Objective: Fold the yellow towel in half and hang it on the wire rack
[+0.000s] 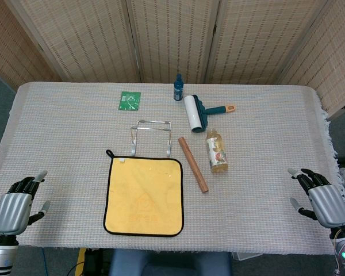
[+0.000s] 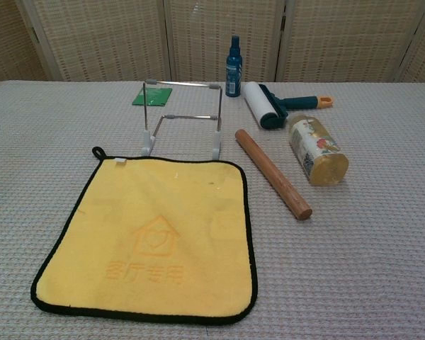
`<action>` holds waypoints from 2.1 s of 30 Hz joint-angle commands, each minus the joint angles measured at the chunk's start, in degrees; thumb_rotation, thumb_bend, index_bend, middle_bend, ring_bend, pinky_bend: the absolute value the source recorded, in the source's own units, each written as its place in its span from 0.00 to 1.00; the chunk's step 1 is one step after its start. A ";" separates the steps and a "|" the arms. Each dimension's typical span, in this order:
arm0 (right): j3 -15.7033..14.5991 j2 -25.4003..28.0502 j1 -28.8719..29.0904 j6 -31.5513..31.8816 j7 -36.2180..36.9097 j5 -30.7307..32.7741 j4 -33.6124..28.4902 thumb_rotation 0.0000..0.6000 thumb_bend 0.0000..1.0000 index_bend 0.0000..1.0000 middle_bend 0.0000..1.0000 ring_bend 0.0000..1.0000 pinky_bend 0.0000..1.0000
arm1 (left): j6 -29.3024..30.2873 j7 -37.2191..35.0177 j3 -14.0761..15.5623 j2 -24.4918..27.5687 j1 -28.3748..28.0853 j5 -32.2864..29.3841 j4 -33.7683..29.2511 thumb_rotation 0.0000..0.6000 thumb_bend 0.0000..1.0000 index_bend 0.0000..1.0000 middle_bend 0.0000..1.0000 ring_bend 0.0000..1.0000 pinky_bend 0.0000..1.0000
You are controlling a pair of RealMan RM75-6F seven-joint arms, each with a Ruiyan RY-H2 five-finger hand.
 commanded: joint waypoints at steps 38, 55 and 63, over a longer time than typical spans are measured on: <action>-1.11 1.38 0.78 0.13 -1.25 -2.22 -3.00 1.00 0.33 0.14 0.31 0.25 0.24 | -12.82 -10.43 9.48 -0.82 -9.61 17.49 9.02 1.00 0.36 0.38 0.80 0.78 0.92; -1.26 1.45 0.99 -0.24 -1.58 -2.08 -3.28 1.00 0.33 0.14 0.31 0.25 0.24 | -16.97 -10.54 12.17 -9.73 -13.96 21.37 16.46 1.00 0.36 0.40 0.83 0.81 0.92; -1.32 1.61 0.92 0.14 -1.44 -2.30 -3.30 1.00 0.33 0.14 0.31 0.25 0.24 | -17.53 -9.39 12.47 -12.83 -14.32 20.26 18.70 1.00 0.36 0.39 0.83 0.81 0.92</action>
